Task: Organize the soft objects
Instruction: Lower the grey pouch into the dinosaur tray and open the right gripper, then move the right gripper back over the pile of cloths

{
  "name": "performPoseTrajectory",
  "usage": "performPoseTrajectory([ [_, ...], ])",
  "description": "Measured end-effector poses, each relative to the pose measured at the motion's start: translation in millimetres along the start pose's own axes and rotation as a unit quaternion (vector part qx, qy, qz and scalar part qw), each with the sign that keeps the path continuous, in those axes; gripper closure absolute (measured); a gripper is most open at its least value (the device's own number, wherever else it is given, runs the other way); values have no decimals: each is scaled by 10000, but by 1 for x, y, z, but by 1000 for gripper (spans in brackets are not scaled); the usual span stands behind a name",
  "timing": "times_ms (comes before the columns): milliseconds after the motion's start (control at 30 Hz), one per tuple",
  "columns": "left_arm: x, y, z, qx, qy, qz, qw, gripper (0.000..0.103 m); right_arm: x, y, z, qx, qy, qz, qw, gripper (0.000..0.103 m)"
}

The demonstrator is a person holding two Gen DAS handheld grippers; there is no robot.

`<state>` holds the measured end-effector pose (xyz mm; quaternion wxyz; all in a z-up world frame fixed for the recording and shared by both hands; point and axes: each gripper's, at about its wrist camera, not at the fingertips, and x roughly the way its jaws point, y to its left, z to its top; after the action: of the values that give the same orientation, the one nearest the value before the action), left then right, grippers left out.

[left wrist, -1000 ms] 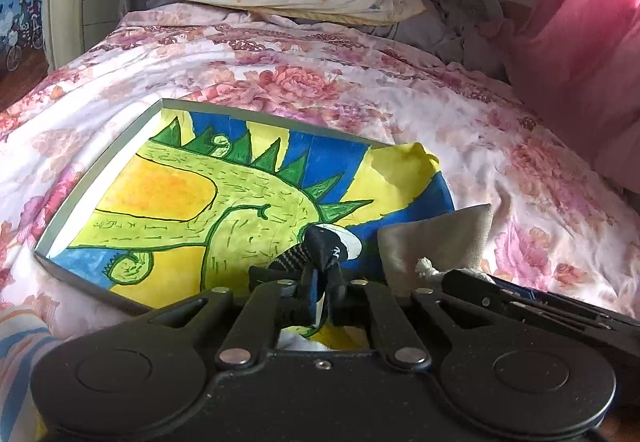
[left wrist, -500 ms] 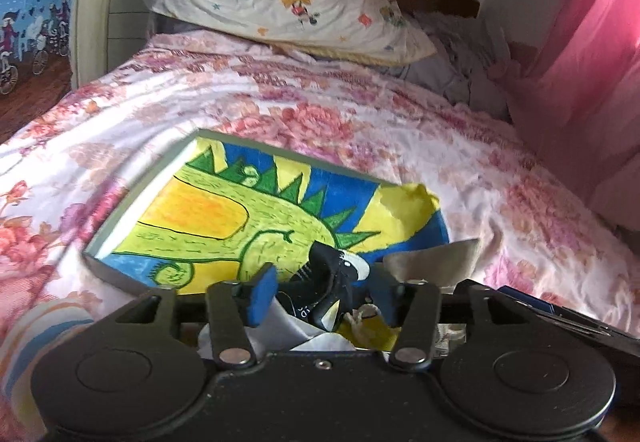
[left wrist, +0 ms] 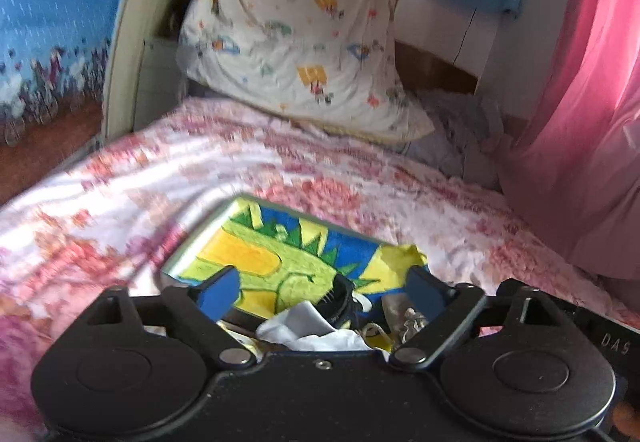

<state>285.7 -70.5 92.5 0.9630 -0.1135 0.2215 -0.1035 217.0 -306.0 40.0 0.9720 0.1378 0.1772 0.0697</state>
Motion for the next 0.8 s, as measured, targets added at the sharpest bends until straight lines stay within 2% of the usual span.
performPoseTrajectory([
  [100,-28,3,-5,100,-306,29,9995,4,-20,14,0,-40,-123,47,9999,1],
  [467,-108,21,-36,269,-903,95,9955,1,-82,71,-20,-699,-431,69,9966,1],
  [667,-143,31,-57,337,-1136,107,9929,1,-112,95,-40,-942,-517,-53,9942,1],
  [800,-161,41,-77,202,-1181,127,9927,1,-124,105,-52,-1040,-511,-92,9932,1],
])
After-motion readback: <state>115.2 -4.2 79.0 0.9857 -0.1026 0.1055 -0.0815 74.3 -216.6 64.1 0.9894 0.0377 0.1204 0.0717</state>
